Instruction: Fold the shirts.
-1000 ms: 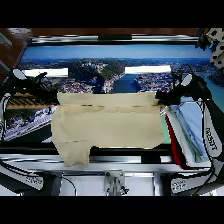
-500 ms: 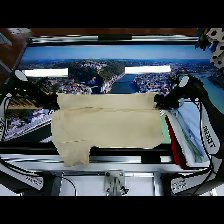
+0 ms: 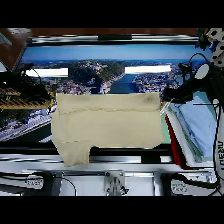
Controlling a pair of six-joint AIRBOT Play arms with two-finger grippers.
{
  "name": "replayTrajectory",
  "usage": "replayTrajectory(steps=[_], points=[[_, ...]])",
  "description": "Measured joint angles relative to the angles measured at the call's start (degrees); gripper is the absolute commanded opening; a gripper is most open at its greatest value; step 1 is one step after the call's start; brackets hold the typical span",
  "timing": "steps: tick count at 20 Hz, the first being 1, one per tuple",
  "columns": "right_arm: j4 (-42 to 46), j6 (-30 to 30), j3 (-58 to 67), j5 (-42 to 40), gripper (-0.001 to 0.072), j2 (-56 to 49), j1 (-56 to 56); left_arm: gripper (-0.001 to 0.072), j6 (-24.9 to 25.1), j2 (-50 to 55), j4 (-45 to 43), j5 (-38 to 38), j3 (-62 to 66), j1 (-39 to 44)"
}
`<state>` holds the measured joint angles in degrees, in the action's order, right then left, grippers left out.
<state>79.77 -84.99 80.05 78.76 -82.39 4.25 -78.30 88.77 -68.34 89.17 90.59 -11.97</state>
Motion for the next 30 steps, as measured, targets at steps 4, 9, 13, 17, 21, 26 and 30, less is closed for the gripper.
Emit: replayTrajectory(steps=[4, 9, 13, 17, 21, 26, 30], points=[[3.1, 3.1, -0.5, 7.8, 0.0536, 5.6, 0.5, 0.0557, 0.7, -6.3, 0.5, 4.1, -0.7, -0.2], [-2.9, 6.0, -11.3, 11.3, 0.0537, 11.9, 7.3, 0.0527, 1.4, -17.2, 1.5, 4.7, -20.3, -2.4], [-6.5, 7.1, -21.7, 9.6, 0.0536, 17.2, 13.0, 0.0528, 3.7, -27.1, 3.7, -1.3, -44.2, -5.9], [-7.4, 7.5, -25.3, 8.1, 0.0536, 18.7, 14.9, 0.0471, 6.4, -30.8, 4.5, -5.4, -57.1, -8.0], [-7.8, 7.4, -26.2, 5.5, 0.0535, 19.2, 15.4, 0.0469, 7.4, -31.2, 4.8, -9.6, -63.5, -7.8], [-7.8, 6.6, -26.6, 3.5, 0.0536, 19.3, 15.6, 0.0438, 8.5, -30.5, 4.9, -12.6, -65.7, -6.8], [-7.8, 6.3, -26.6, 3.2, 0.0535, 19.4, 15.6, 0.0391, 8.6, -29.6, 5.3, -15.4, -66.1, -5.9]])
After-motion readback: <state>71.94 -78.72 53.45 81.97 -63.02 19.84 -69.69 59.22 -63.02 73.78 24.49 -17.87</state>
